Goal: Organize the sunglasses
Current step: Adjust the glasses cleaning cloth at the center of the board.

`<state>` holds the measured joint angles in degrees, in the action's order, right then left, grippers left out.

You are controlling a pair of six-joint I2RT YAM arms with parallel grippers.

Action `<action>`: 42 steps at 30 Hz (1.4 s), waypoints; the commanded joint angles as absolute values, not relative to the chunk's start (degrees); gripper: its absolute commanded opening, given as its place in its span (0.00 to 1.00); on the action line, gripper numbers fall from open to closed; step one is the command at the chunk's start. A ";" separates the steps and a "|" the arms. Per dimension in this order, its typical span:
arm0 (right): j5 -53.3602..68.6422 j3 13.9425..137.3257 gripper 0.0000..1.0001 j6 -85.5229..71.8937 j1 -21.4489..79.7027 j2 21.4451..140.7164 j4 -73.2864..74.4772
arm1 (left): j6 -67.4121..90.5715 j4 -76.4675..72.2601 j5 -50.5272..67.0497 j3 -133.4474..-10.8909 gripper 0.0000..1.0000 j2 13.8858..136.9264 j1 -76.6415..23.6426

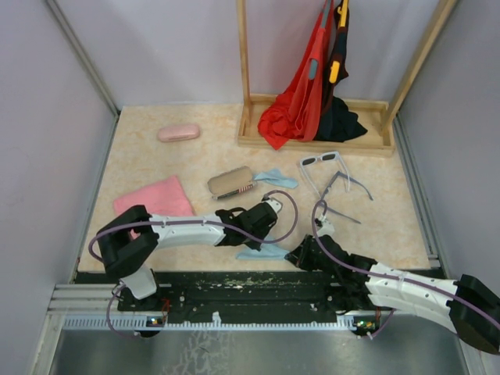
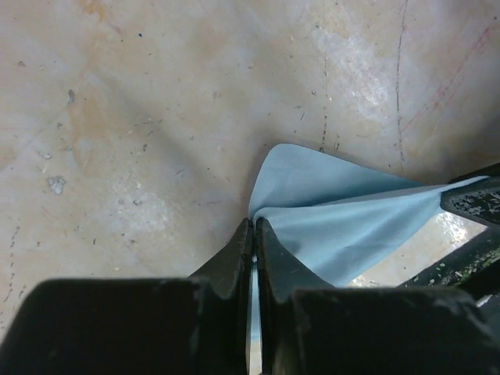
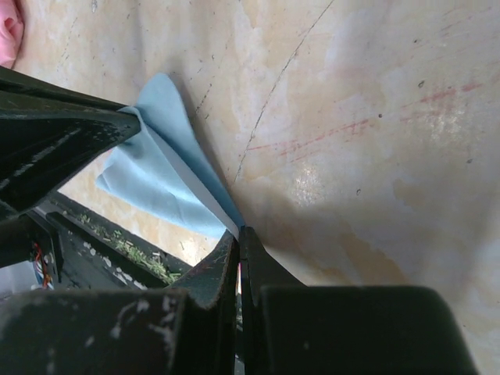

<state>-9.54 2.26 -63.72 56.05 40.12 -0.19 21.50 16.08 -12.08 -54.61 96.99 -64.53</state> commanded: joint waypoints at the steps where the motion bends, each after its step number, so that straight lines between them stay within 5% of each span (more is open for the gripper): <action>1: -10.20 4.21 0.00 -59.70 55.81 39.82 1.58 | 22.21 17.47 -14.74 -53.72 0.07 91.82 -64.78; 15: -12.42 8.30 0.00 -51.78 55.81 35.84 1.81 | 20.61 15.14 -16.90 -49.49 0.15 85.08 -64.73; 25: -10.40 13.84 0.00 -40.97 55.81 36.92 0.99 | 21.13 14.71 -20.60 -48.32 0.01 78.79 -64.77; 42: -5.94 29.78 0.00 -29.50 55.83 43.42 6.67 | 21.84 24.31 -24.53 -49.04 0.01 62.34 -64.78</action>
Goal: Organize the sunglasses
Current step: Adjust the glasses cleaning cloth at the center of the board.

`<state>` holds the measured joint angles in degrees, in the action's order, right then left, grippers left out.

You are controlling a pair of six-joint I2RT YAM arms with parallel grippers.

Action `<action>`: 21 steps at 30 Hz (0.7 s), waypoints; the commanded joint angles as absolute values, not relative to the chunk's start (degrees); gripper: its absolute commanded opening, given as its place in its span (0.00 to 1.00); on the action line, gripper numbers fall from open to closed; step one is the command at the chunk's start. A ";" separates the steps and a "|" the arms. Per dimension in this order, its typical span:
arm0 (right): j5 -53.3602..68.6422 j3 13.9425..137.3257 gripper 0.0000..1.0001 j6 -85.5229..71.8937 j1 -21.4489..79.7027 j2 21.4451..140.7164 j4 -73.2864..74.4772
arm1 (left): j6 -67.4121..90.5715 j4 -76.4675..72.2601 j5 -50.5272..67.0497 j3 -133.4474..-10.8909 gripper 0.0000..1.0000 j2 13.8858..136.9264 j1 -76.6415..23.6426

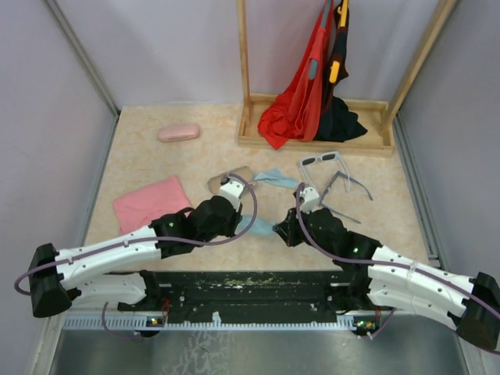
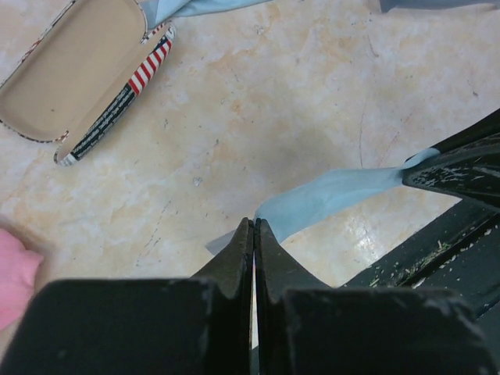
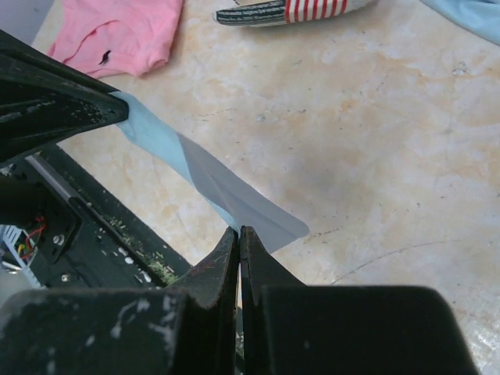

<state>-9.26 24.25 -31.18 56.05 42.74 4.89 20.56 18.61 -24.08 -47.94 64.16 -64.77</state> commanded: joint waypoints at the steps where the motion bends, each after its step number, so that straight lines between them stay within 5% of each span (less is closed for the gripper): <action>1: -5.07 30.75 0.00 -29.97 55.86 43.82 7.93 | 22.58 25.66 -24.27 -49.46 0.01 62.02 -64.78; 9: 3.92 35.64 0.00 -35.92 55.81 49.36 16.90 | 27.02 34.22 -20.40 -51.83 0.01 63.92 -64.74; 21: 0.87 35.68 0.00 -31.39 47.83 64.44 7.86 | 19.81 9.20 -26.70 -45.63 0.01 76.87 -61.30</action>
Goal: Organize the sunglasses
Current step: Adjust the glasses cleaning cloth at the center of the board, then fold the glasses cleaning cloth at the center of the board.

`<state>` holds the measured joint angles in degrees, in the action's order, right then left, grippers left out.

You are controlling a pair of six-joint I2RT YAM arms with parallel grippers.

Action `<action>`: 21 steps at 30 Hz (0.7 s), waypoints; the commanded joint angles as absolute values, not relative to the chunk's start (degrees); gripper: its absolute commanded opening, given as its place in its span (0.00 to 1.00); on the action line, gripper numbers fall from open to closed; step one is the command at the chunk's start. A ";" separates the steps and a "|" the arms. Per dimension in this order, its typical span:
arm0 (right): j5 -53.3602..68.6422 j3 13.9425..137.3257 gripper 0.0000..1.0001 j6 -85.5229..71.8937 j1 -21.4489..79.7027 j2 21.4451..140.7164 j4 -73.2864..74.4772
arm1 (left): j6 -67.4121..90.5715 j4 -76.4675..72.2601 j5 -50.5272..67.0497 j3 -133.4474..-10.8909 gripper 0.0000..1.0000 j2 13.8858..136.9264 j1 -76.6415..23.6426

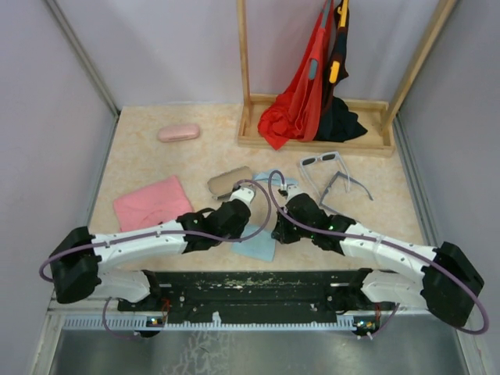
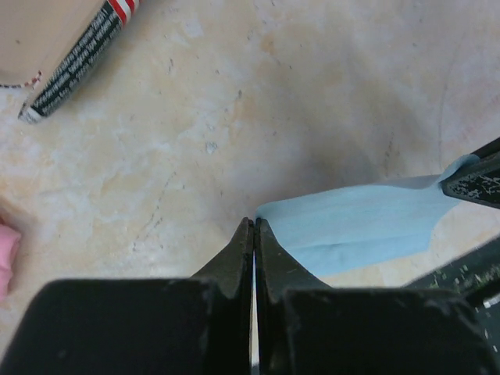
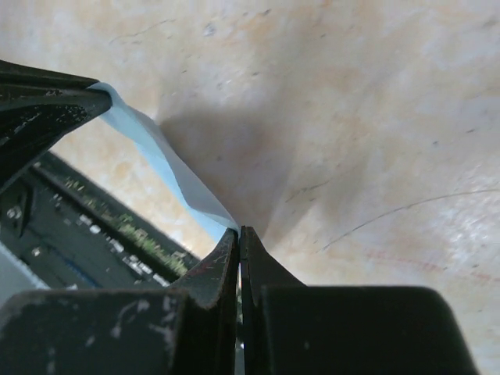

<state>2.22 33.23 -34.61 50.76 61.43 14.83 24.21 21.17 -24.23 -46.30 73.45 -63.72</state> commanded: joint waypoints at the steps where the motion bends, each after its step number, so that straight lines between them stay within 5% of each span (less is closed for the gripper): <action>1: 0.81 35.75 0.00 -30.51 46.88 65.46 6.70 | 19.09 6.94 -26.56 -45.52 0.01 78.11 -60.08; 13: -4.07 32.82 0.00 -16.79 44.03 75.02 -9.85 | 9.50 -15.42 -19.89 -39.37 0.01 86.54 -53.27; 21: -0.87 28.12 0.00 -14.92 44.03 74.10 -14.80 | 10.64 -23.52 -17.67 -29.71 0.01 80.88 -53.36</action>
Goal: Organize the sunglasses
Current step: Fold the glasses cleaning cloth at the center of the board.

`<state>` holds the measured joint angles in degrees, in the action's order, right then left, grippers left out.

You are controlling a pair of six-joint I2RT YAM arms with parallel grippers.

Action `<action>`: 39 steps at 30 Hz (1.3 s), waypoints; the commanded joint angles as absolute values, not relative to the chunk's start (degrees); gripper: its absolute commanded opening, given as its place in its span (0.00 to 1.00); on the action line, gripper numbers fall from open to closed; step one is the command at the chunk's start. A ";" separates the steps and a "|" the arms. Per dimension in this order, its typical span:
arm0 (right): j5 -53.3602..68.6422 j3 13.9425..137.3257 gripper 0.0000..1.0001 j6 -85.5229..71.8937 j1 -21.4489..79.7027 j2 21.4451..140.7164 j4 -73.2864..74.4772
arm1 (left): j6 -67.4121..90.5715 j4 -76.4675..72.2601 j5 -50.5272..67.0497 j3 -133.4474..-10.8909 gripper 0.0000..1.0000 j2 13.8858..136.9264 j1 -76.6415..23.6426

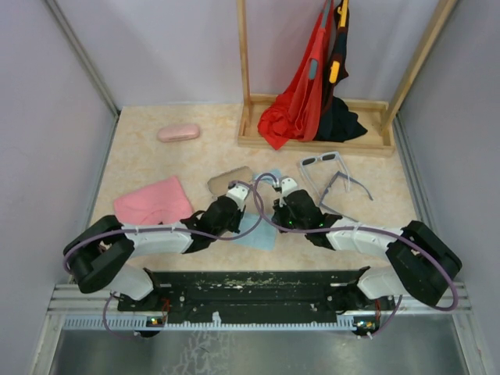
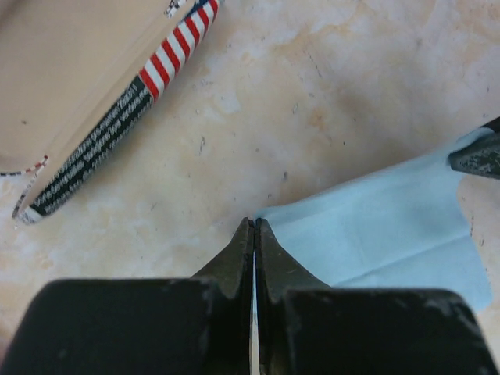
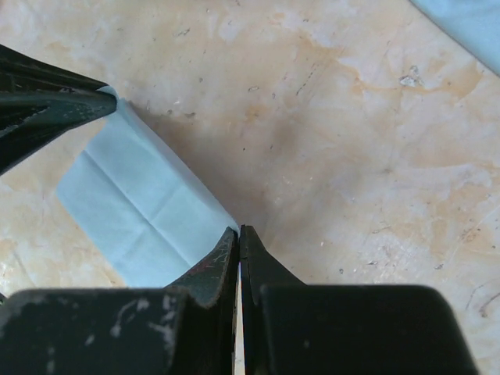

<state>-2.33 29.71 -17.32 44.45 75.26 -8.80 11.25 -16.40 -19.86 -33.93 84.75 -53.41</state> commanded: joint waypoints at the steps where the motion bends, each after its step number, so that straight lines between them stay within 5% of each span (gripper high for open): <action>1: -0.21 27.92 0.00 -14.80 44.09 73.90 -14.72 | 10.54 -24.22 -17.14 -28.76 0.01 80.07 -53.35; 28: 6.42 25.53 0.00 -14.33 47.09 75.38 -13.45 | 15.49 -25.92 -14.57 -23.55 0.01 78.23 -54.99; 39: 7.20 25.51 0.01 -14.33 48.13 77.23 -14.50 | 17.08 -25.53 -14.91 -21.51 0.09 75.99 -55.62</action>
